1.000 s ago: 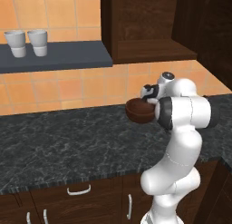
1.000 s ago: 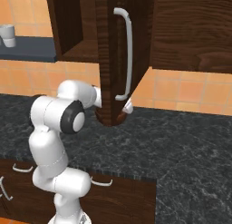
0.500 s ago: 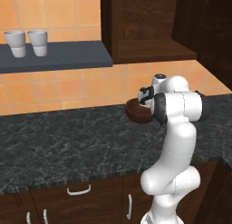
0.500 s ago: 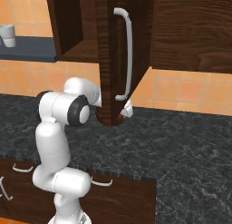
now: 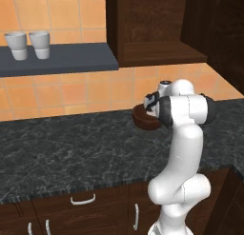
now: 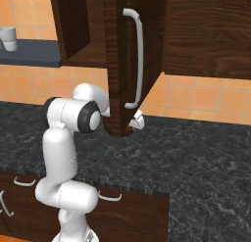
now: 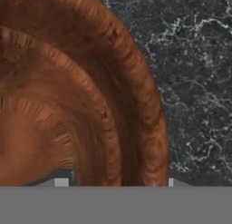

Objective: Pick up the bowls on the counter and stack them on top of one another in the open cabinet. Place the smaller bowl on top of the larger bowl.

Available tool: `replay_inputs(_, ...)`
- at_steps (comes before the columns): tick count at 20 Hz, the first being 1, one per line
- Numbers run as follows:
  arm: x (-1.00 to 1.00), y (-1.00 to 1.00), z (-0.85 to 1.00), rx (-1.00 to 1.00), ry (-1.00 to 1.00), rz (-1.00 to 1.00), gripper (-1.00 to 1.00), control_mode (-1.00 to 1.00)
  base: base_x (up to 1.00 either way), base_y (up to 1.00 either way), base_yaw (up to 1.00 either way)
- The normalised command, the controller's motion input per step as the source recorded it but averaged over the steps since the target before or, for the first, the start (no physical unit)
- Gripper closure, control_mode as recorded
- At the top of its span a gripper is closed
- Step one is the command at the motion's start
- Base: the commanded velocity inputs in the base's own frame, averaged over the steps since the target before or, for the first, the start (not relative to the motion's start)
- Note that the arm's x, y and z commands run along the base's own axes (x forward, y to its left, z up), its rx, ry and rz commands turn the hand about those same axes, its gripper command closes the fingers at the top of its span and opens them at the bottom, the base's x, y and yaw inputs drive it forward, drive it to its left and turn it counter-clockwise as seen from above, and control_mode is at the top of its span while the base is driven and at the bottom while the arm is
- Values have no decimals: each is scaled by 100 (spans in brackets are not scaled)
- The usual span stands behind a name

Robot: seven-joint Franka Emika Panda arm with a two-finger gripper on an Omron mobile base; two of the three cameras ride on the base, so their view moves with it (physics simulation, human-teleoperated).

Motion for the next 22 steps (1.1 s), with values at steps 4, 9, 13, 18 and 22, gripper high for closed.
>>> replay_inputs(4,-9,0,0,0,0,0,100,-100,0,0,0)
replay_inputs(9,-93,0,68,0,-26,0,100,-100,0,0,0)
replay_inputs(13,-100,0,100,0,-44,0,100,-100,0,0,0)
replay_inputs(18,-100,8,100,0,-45,0,100,-100,0,0,0)
replay_inputs(22,-100,18,100,0,-33,0,100,-100,0,0,0)
